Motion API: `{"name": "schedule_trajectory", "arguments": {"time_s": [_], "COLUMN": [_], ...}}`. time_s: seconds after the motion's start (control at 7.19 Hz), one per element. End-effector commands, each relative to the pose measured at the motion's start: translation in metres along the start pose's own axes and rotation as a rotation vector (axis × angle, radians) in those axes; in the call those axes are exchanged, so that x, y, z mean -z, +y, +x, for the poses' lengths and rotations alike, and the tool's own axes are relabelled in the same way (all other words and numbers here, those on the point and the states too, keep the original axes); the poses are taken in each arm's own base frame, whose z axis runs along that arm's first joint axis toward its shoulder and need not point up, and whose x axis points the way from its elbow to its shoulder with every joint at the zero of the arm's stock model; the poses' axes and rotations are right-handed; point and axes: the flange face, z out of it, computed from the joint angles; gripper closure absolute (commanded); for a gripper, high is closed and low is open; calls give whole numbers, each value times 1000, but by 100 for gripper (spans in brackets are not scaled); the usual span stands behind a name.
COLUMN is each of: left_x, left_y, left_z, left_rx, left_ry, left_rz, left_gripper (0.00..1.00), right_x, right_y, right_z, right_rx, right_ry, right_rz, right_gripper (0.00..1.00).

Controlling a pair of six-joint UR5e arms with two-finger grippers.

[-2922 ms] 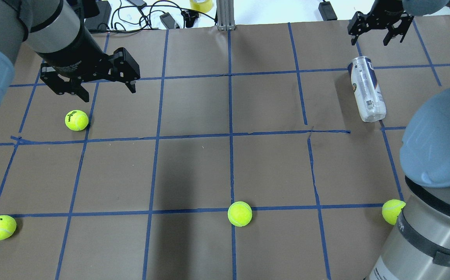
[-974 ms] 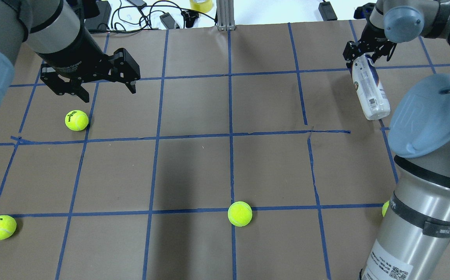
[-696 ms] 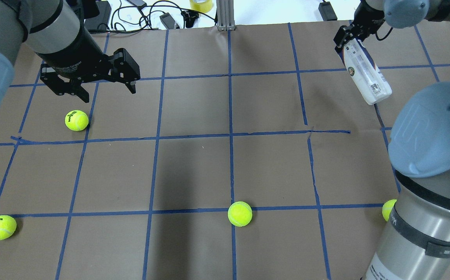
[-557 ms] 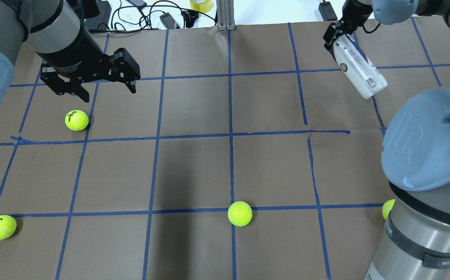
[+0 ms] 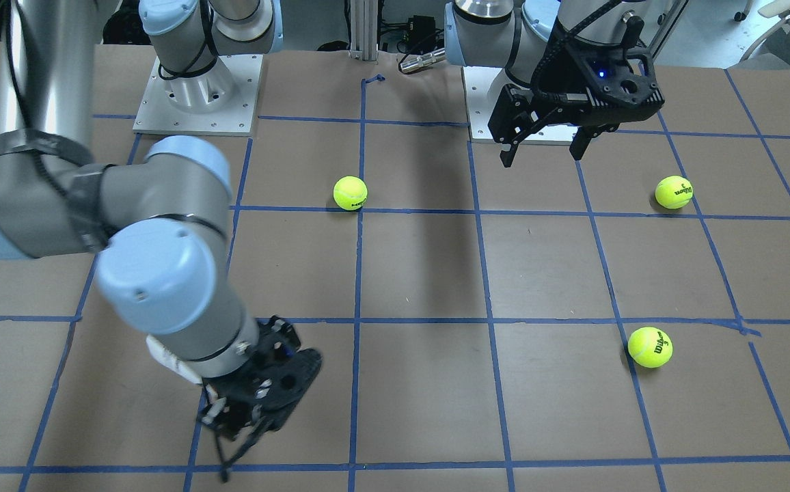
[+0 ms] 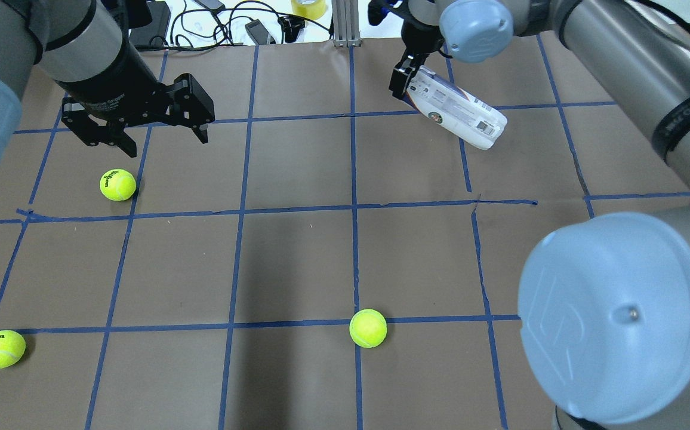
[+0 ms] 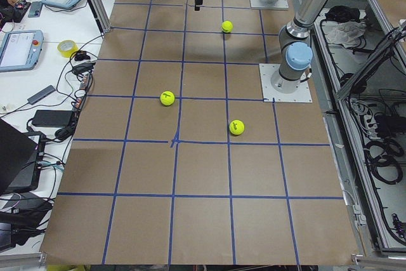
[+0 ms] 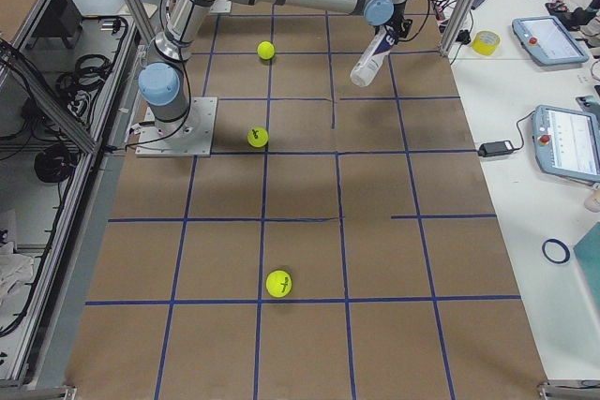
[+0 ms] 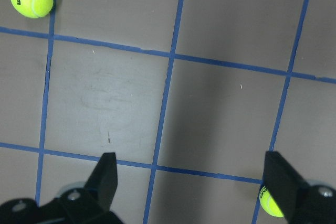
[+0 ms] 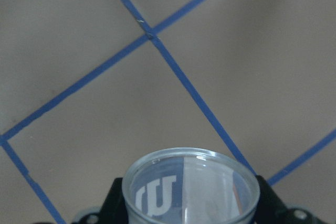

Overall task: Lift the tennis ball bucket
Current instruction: 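Carry the can with the right gripper toward the table center and lower it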

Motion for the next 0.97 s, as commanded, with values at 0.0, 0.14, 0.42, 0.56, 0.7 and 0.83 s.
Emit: {"name": "schedule_trajectory", "arguments": {"time_s": [0.0,0.14,0.42,0.56,0.7,0.83], "left_x": [0,0,0,0,0,0], "left_y": [0,0,0,0,0,0], "left_z": [0,0,0,0,0,0], "left_rx": [-1,0,1,1,1,1], "left_ry": [0,0,0,0,0,0], "left_rz": [-1,-1,-1,-1,-1,-1], "left_gripper": [0,0,0,0,0,0], "right_x": [-23,-40,-77,-78,-77,-80], "right_y": [-42,-66,-78,-83,-89,-99], "right_z": [-70,-111,-130,-139,-150,-171], "right_rx": [247,320,423,422,392,388], "right_ry": [-27,6,21,10,8,0], "right_rz": [-10,-20,-24,-13,-10,-13], "right_gripper": [74,74,74,72,72,71]}}
